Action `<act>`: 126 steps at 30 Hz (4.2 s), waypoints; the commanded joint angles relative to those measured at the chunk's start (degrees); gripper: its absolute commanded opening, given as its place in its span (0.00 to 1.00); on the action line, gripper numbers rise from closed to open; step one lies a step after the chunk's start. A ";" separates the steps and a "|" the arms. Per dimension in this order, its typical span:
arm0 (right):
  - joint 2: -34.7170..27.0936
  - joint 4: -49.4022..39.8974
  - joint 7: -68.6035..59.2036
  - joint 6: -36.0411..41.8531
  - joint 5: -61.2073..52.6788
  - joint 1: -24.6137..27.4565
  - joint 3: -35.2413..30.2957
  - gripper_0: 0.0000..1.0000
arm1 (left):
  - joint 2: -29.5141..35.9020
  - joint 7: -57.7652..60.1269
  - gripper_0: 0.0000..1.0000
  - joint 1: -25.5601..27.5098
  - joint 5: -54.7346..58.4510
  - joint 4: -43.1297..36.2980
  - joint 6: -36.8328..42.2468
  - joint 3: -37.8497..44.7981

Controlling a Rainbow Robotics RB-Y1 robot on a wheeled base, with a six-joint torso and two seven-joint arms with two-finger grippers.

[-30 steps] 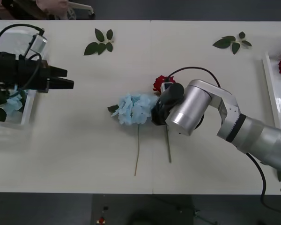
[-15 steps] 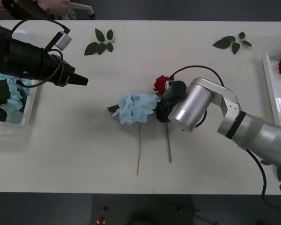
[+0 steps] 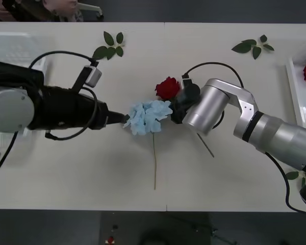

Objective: Put the red flowers into the right box and the blue flowers into the left box

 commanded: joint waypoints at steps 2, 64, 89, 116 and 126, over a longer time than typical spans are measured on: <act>-1.64 2.07 2.84 0.20 0.74 1.12 -0.02 0.00 | -1.81 16.73 1.00 4.51 -9.06 -8.60 0.34 -5.63; -30.91 39.16 63.92 -25.91 -25.53 -0.11 -22.08 0.75 | -7.96 53.91 0.00 -26.08 -34.38 35.87 -16.27 -43.34; -38.02 -2.94 114.69 15.49 -108.15 10.70 -29.55 0.75 | 40.73 -4.98 0.00 -21.86 -15.21 6.78 10.28 -14.95; -48.13 -28.87 114.69 0.64 -117.29 11.32 -26.21 0.76 | 36.95 -4.54 0.59 -20.80 -24.00 44.40 -19.26 -15.04; -46.90 -28.69 114.69 0.72 -116.33 11.50 -26.21 0.76 | 46.35 -6.39 0.87 -20.72 -5.37 33.59 -18.99 -14.34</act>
